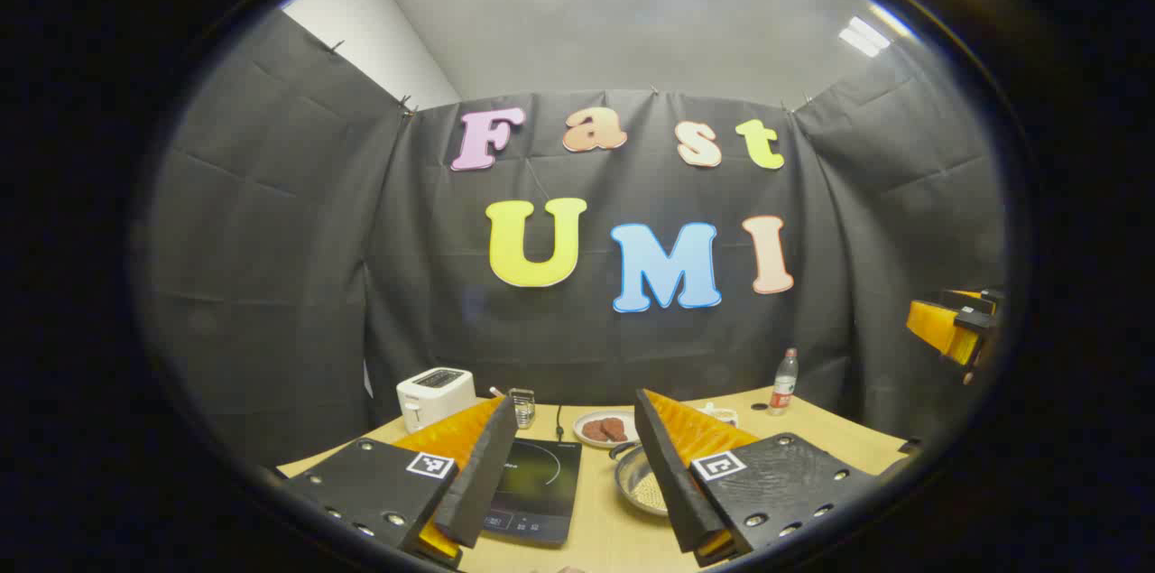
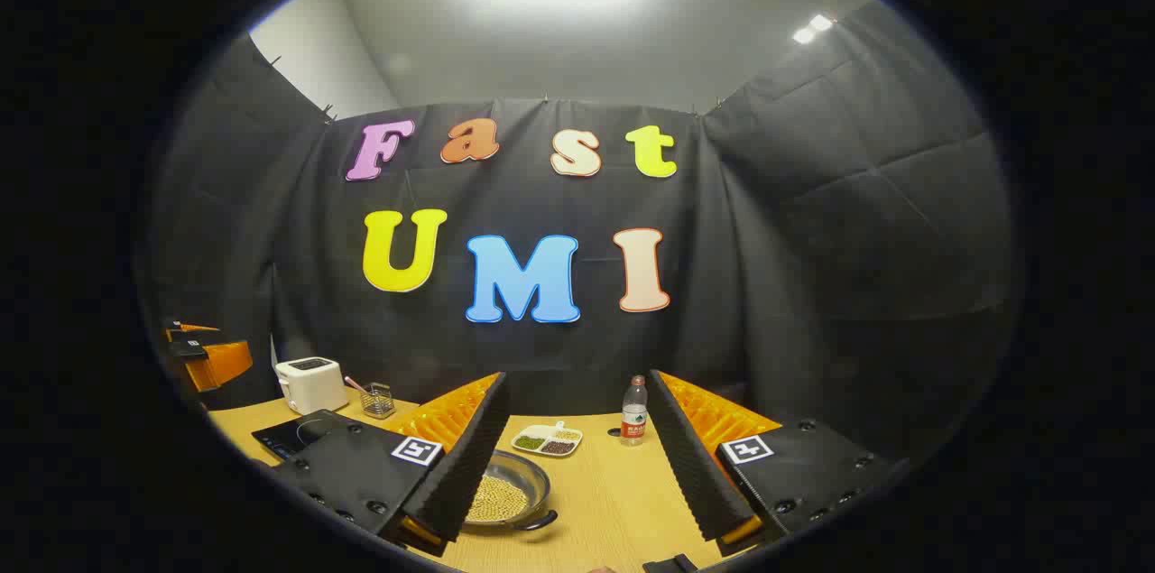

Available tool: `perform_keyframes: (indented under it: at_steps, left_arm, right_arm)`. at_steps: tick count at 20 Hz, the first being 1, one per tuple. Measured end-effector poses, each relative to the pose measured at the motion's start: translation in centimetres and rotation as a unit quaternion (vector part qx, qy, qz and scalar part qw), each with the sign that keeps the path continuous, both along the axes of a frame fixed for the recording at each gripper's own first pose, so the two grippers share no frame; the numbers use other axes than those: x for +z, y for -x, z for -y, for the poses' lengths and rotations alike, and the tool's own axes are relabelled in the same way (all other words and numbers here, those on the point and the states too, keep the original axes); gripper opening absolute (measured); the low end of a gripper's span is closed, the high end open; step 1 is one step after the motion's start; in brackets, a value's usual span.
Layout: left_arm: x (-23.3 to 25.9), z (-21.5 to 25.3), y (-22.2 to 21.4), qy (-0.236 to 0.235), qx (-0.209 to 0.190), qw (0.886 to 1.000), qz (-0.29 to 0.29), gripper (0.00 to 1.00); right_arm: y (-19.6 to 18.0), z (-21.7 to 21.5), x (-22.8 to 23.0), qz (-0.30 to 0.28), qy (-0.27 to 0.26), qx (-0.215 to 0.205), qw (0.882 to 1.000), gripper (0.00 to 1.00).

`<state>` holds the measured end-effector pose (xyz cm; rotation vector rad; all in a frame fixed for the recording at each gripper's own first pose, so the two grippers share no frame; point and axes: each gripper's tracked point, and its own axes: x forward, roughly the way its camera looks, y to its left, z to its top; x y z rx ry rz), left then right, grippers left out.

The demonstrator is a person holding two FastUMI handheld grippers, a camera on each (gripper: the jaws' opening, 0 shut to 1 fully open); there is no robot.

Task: First push the handle of the pot to place it horizontally, then grasp the pot with both hands and set it on the induction cooktop.

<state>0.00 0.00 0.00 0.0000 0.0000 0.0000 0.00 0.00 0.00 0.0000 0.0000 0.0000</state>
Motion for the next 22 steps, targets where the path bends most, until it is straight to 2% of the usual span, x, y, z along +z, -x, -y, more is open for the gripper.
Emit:
perform_keyframes:
  at_steps: [1, 2, 3, 11, 12, 14, 19, 20, 22]
  left_arm:
    - [0.18, -0.02, 0.09, -0.001, 0.001, 1.0, 0.001, 0.77]
    - [0.32, -0.09, 0.12, -0.001, 0.003, 1.0, 0.002, 0.77]
    - [0.26, -0.16, 0.19, -0.002, 0.004, 1.0, 0.002, 0.77]
    - [0.59, -0.55, 0.47, -0.004, 0.009, 1.0, 0.005, 0.77]
    - [0.49, -0.68, 0.49, -0.005, 0.01, 1.0, 0.005, 0.8]
    - [0.41, -0.74, 0.44, -0.006, 0.009, 1.0, 0.005, 0.77]
    - [0.57, -0.82, 0.18, -0.007, 0.009, 1.0, 0.006, 0.77]
    - [0.57, -0.89, 0.14, -0.008, 0.009, 1.0, 0.007, 0.77]
    - [0.62, -0.88, 0.09, -0.01, 0.008, 1.0, 0.009, 0.77]
  right_arm:
    - [0.02, -0.08, 0.0, 0.001, 0.0, 0.003, 1.0, 0.96]
    - [-0.04, -0.11, 0.02, 0.002, 0.001, 0.004, 1.0, 0.93]
    - [-0.05, -0.1, 0.05, 0.003, 0.002, 0.006, 1.0, 0.96]
    - [-0.12, -0.18, -0.33, -0.002, 0.003, 0.009, 1.0, 0.96]
    - [-0.11, -0.33, -0.25, 0.0, 0.004, 0.012, 1.0, 1.0]
    - [-0.3, -0.28, -0.27, -0.001, 0.008, 0.014, 1.0, 0.96]
    - [-0.7, -0.27, -0.4, -0.005, 0.004, 0.014, 1.0, 0.96]
    - [-0.73, -0.36, -0.45, -0.006, 0.005, 0.015, 1.0, 0.93]
    - [-0.8, -0.64, -0.44, -0.006, 0.005, 0.018, 1.0, 0.96]
